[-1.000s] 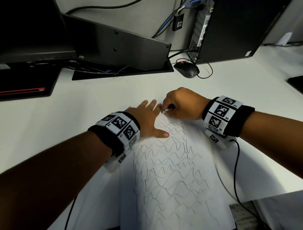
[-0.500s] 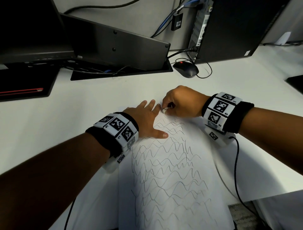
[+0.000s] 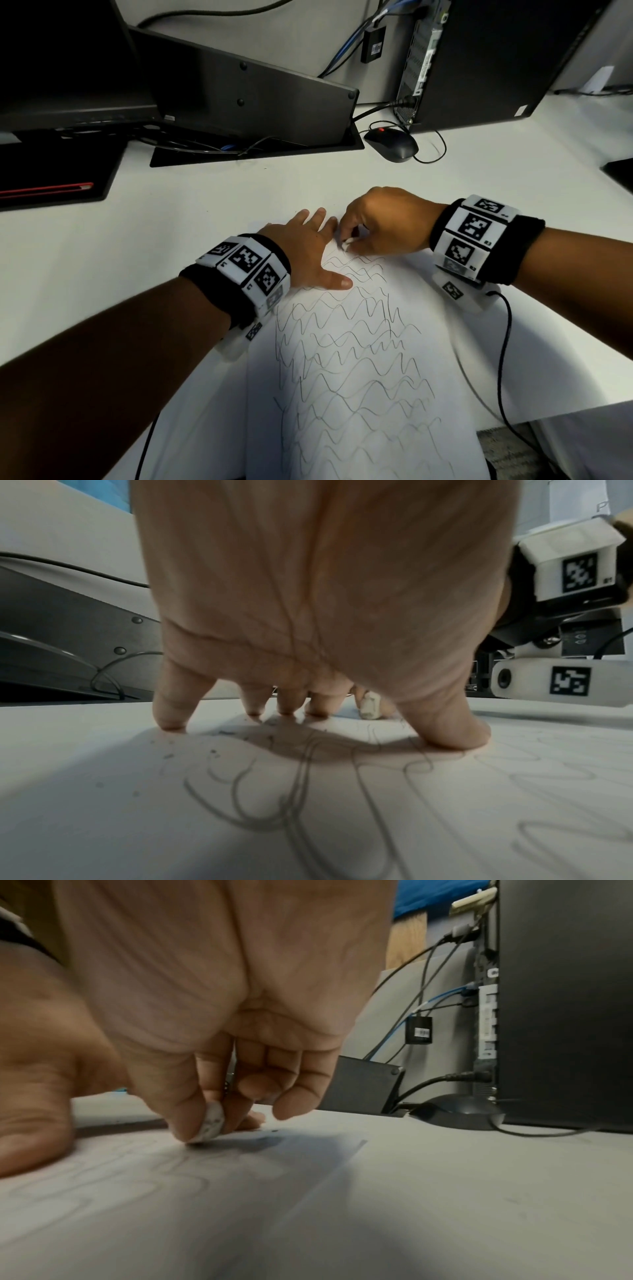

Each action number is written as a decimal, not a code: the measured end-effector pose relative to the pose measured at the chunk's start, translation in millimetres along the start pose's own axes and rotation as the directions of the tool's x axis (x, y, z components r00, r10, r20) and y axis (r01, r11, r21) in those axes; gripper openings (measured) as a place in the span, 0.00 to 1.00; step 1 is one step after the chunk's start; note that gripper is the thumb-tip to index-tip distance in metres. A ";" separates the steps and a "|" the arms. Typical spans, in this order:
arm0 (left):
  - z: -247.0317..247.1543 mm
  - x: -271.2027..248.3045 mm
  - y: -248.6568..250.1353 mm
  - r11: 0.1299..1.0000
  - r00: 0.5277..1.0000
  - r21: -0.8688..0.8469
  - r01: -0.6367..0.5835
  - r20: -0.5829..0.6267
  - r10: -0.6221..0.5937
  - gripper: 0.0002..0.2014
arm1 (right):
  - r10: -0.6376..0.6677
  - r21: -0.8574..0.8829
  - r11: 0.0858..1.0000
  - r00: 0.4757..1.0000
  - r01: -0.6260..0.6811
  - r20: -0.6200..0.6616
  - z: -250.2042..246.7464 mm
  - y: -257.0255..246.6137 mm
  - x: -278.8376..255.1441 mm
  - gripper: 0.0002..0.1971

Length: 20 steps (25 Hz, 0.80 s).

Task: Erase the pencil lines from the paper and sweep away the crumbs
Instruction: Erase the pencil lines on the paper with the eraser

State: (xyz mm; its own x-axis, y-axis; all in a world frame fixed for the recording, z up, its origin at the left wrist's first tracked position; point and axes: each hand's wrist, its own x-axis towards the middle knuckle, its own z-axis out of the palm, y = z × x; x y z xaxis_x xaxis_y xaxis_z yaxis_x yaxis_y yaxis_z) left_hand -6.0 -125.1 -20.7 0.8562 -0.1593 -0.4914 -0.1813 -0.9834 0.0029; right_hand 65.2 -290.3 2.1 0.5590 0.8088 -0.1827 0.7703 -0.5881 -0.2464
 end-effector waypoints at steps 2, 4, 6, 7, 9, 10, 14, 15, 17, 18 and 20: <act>-1.0 -0.2 0.5 1.000 1.000 0.012 0.004 0.003 -0.004 0.55 | 0.042 -0.021 0.999 0.997 -0.043 -0.070 -2.8 3.8 0.7 0.08; -1.2 -0.6 1.1 1.000 1.000 0.007 0.002 0.001 -0.002 0.55 | 0.029 -0.020 0.999 0.998 -0.031 -0.062 -1.7 3.2 1.1 0.08; -0.6 -1.1 -0.2 1.000 1.000 -0.012 0.001 -0.002 -0.001 0.55 | -0.009 0.022 1.000 1.000 0.008 0.025 -0.1 -1.8 0.0 0.07; -0.8 -1.1 -0.9 1.000 1.000 -0.011 0.001 -0.001 -0.001 0.55 | -0.004 0.033 0.999 0.999 0.003 0.034 -0.8 -1.2 0.4 0.06; -1.1 -1.0 0.1 1.000 1.000 0.012 0.002 0.001 -0.002 0.55 | 0.045 0.017 0.999 0.998 -0.044 -0.041 -2.5 4.4 0.8 0.07; -1.1 -1.0 0.7 1.000 1.000 0.017 0.002 0.000 -0.002 0.55 | 0.059 0.006 0.998 0.996 -0.058 -0.074 -2.0 6.0 0.9 0.07; -1.0 -1.3 -0.6 1.000 1.000 -0.003 0.005 -0.001 -0.005 0.55 | -0.008 0.030 1.000 0.999 0.006 0.050 -0.3 0.9 -0.4 0.06; -0.7 -1.3 -0.8 1.000 1.000 0.002 0.006 0.002 -0.006 0.55 | 0.009 0.019 1.000 0.999 -0.010 0.039 -1.8 2.9 -0.8 0.06; -0.9 -0.8 -0.1 1.000 1.000 0.013 0.001 0.004 -0.001 0.55 | 0.059 -0.016 0.998 0.997 -0.060 -0.049 -3.4 9.7 -1.4 0.06; -0.9 -1.0 0.1 1.000 1.000 0.012 0.000 0.002 0.000 0.55 | 0.060 -0.011 0.998 0.996 -0.061 -0.061 -1.7 10.8 -1.6 0.05; -1.2 -2.1 -0.2 1.000 1.000 0.006 0.003 0.001 -0.003 0.55 | 0.017 0.036 0.999 1.000 -0.017 0.009 1.2 6.1 -2.7 0.04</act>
State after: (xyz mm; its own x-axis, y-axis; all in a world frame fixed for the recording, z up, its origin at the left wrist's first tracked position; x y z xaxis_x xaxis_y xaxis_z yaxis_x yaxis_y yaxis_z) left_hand -7.1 -124.6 -18.6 0.8565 -0.1560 -0.4920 -0.1813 -0.9834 -0.0037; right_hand 68.0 -296.0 -0.1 0.5691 0.7989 -0.1948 0.7493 -0.6014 -0.2773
